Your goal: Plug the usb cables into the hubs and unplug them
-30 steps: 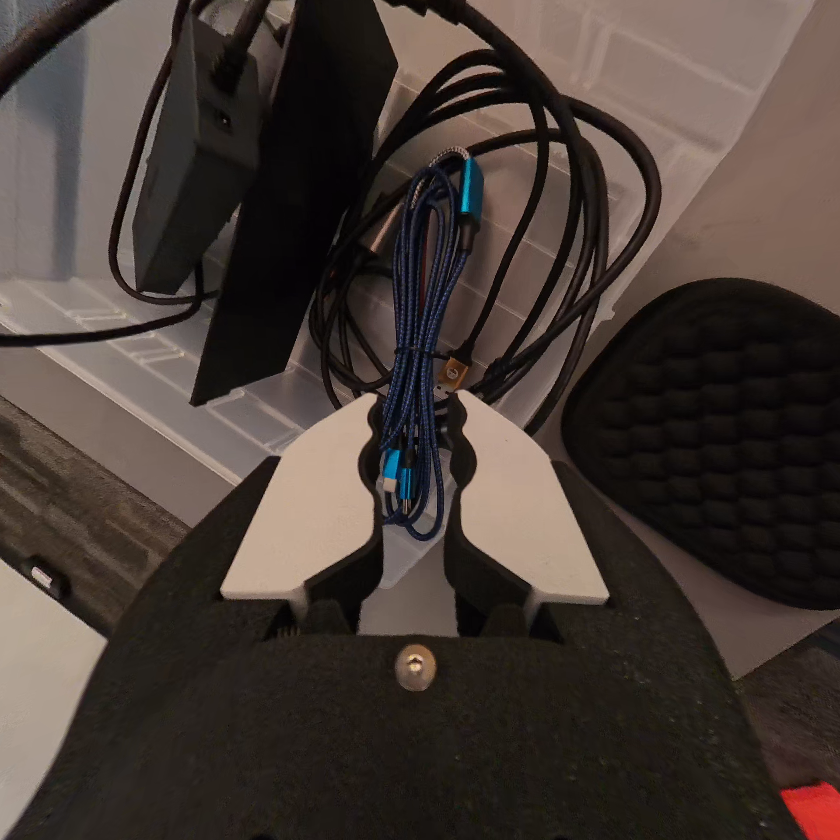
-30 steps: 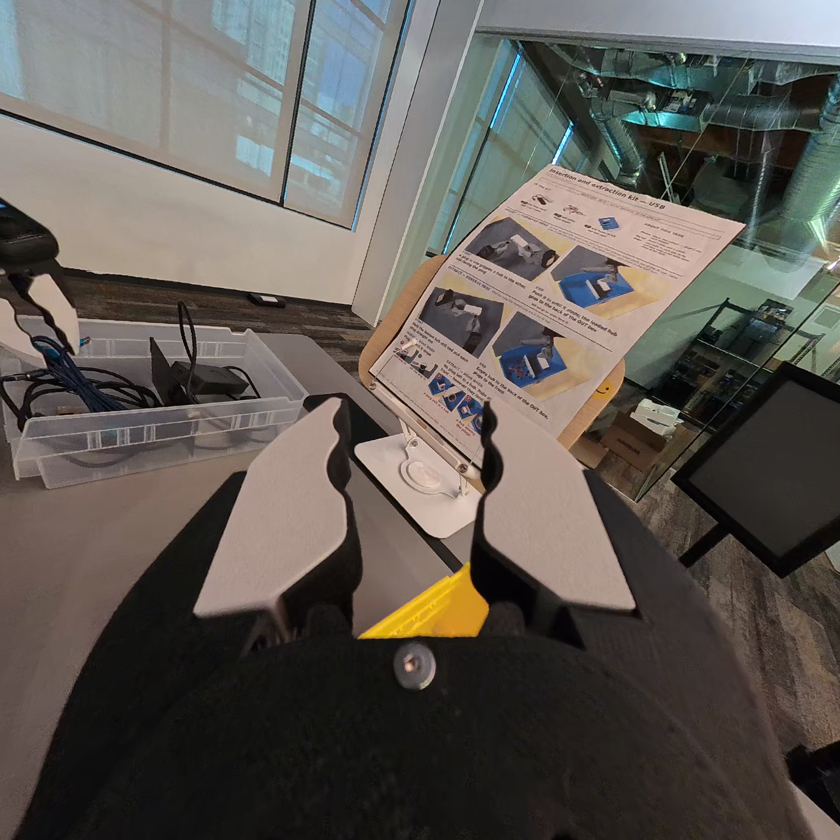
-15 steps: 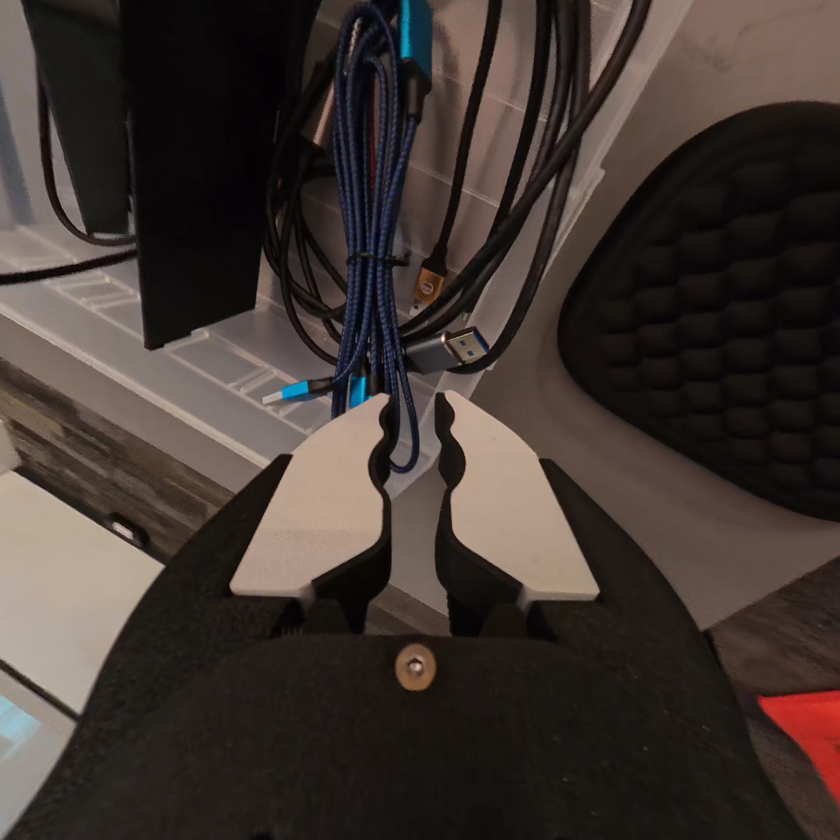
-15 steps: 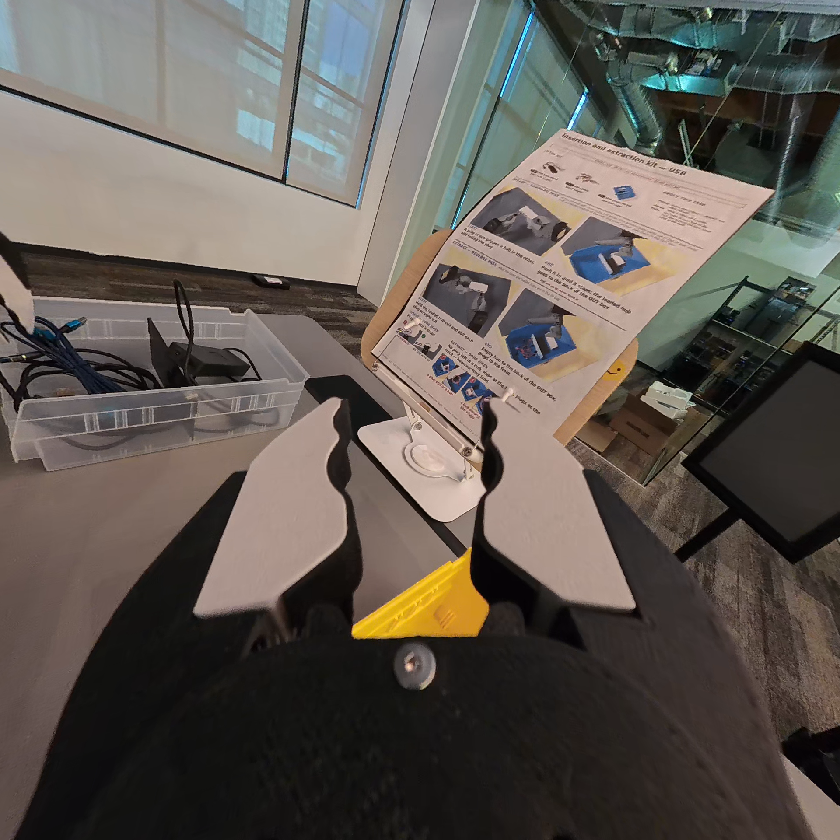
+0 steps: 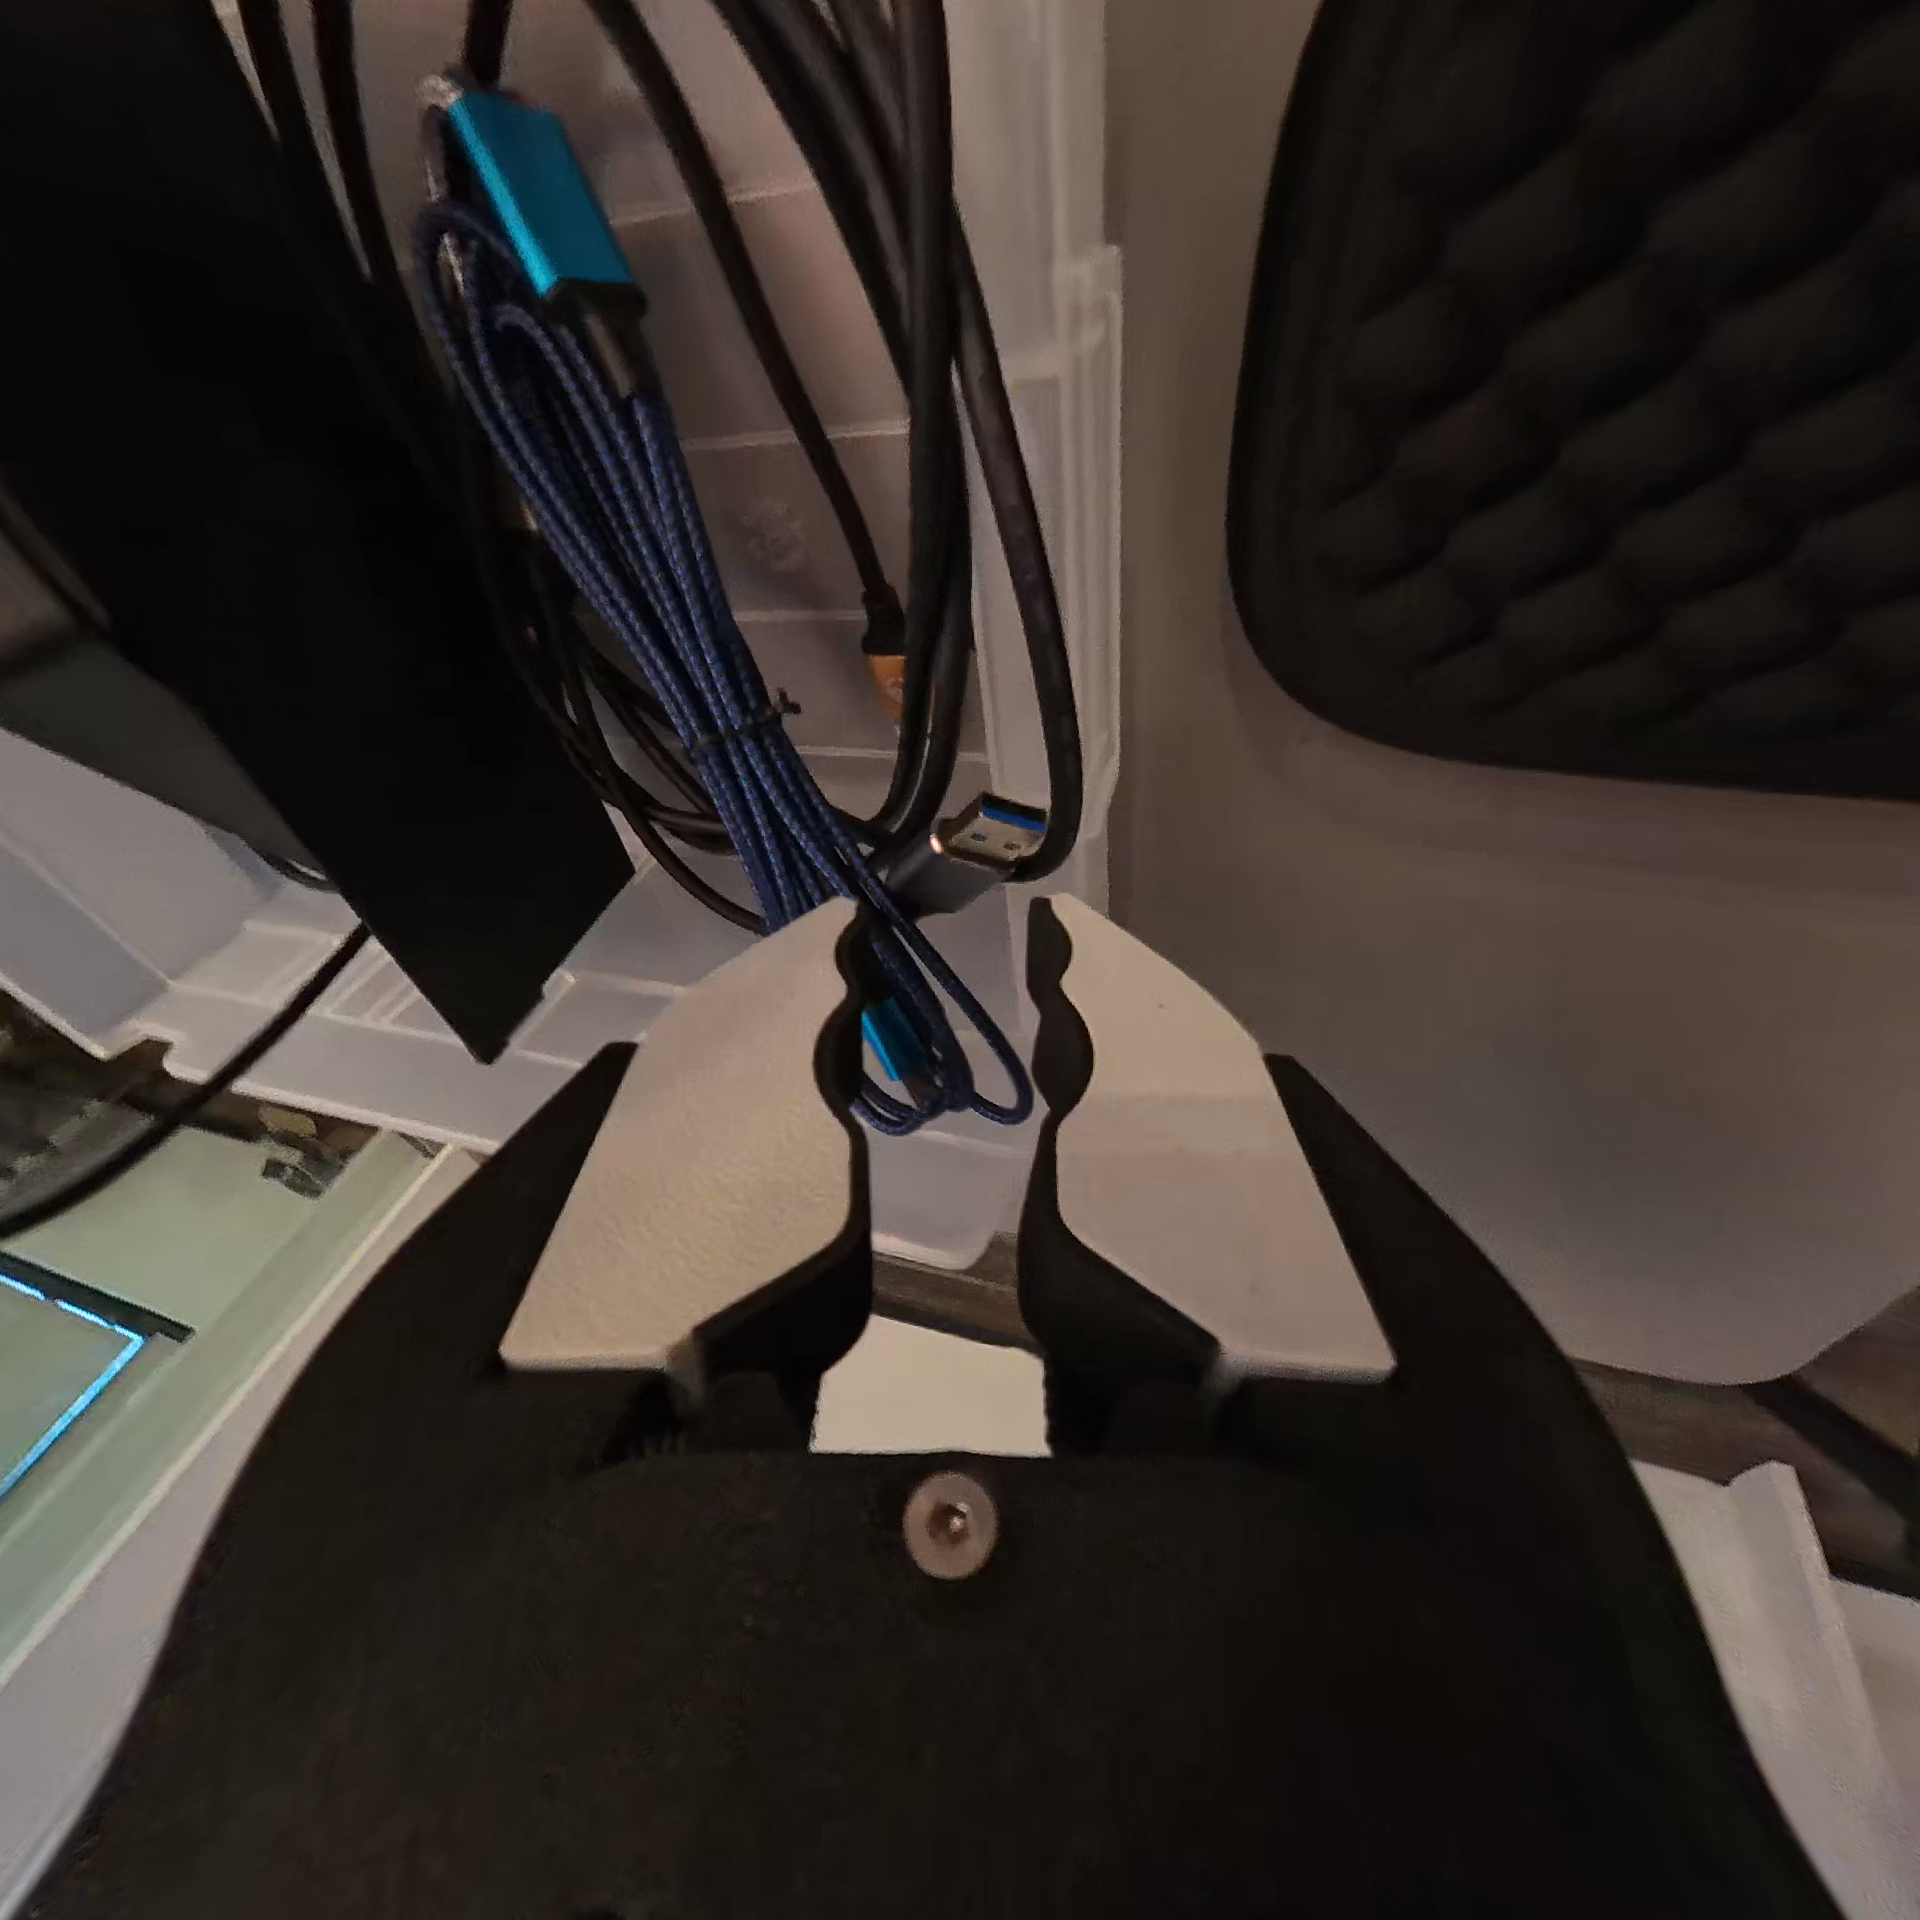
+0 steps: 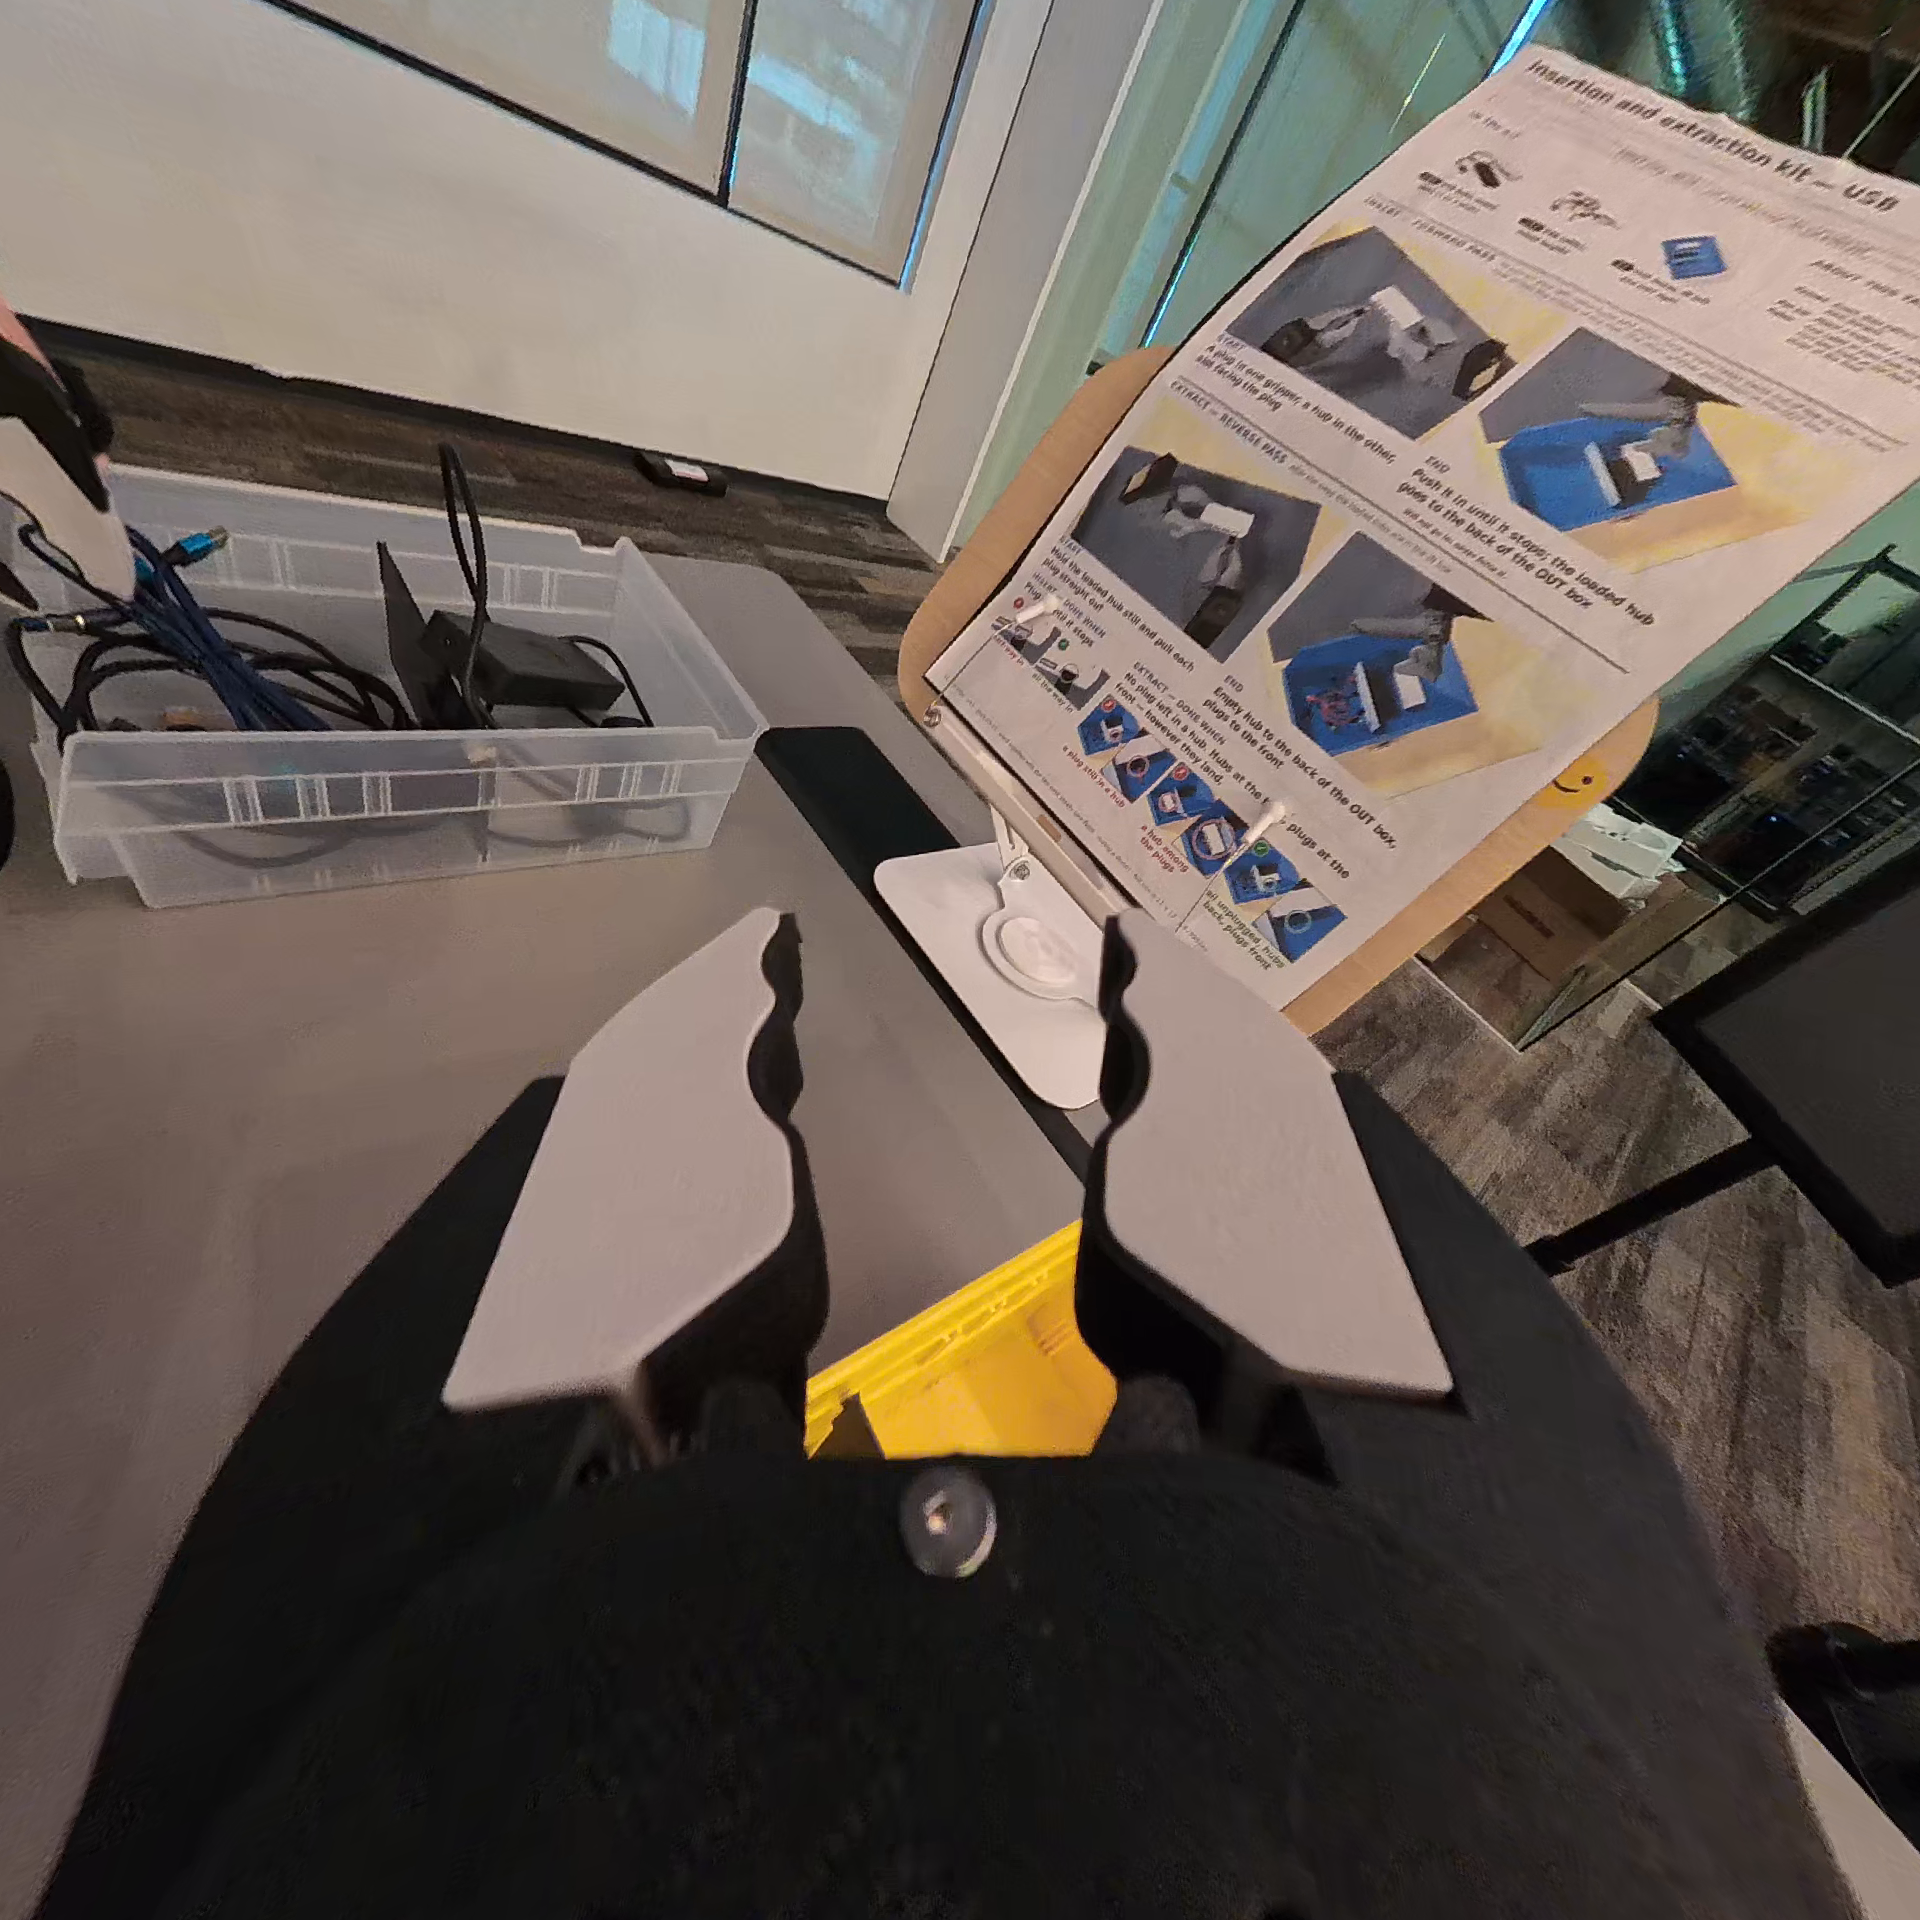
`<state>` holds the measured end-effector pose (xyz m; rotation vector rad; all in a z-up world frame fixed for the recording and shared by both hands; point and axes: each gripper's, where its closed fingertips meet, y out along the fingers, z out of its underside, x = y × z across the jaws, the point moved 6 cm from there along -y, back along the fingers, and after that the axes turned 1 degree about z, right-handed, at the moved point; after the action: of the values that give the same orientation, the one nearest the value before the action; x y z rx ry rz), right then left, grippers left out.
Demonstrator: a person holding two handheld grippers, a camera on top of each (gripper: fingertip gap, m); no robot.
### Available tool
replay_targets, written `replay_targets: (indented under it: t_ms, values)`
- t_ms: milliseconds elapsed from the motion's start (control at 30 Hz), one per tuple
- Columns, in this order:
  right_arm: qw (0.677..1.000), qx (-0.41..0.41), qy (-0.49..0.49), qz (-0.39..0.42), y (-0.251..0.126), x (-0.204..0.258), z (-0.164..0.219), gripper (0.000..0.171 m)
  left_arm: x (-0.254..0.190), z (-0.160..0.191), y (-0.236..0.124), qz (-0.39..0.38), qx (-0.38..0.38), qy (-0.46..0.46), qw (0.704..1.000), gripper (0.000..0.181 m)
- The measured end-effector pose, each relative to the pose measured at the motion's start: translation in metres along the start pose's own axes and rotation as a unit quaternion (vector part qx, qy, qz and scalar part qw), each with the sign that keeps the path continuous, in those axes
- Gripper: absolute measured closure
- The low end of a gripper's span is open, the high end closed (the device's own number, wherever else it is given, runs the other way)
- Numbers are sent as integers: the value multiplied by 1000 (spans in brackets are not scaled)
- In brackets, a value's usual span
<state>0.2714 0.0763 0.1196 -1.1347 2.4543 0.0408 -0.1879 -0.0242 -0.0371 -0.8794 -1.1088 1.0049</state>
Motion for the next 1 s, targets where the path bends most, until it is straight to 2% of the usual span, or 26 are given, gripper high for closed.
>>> replay_targets:
  t_ms: [433, 567, 600, 733, 1000]
  values:
    - [997, 9, 49, -59, 9, 9, 12, 115, 10, -1, 8, 53, -15, 115, 992, 153]
    - [996, 9, 58, -66, 7, 10, 13, 115, 13, 1, 9, 76, -52, 106, 990, 155]
    - [995, 5, 64, -70, 6, 11, 13, 115, 12, 2, 9, 88, -64, 106, 988, 162]
    - [993, -4, 85, -86, 9, 14, 14, 116, 13, 6, 10, 92, -97, 77, 988, 163]
    - [991, 27, 77, -106, 20, 25, 22, 117, 9, 9, 13, 63, -126, 50, 989, 161]
